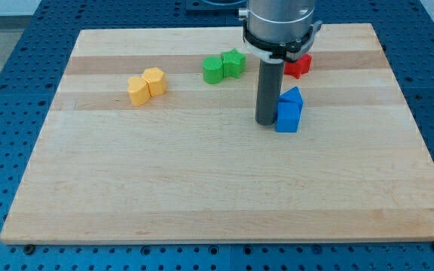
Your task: Move your arm closer to the blue cube
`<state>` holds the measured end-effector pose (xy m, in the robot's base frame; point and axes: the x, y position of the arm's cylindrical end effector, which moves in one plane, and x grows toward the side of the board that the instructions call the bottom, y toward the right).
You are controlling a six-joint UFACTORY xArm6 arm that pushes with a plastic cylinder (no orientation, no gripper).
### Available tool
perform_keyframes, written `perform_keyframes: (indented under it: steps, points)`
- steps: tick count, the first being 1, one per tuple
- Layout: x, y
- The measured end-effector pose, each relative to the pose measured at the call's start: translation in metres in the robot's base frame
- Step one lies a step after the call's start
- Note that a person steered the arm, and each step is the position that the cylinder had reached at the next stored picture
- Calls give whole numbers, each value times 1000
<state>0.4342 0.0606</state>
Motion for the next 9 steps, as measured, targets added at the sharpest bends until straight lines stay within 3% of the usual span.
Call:
perform_keyframes:
  steps: [2,3,9]
  points:
    - [-3,-16]
    - [-25,-19]
    - [-7,51]
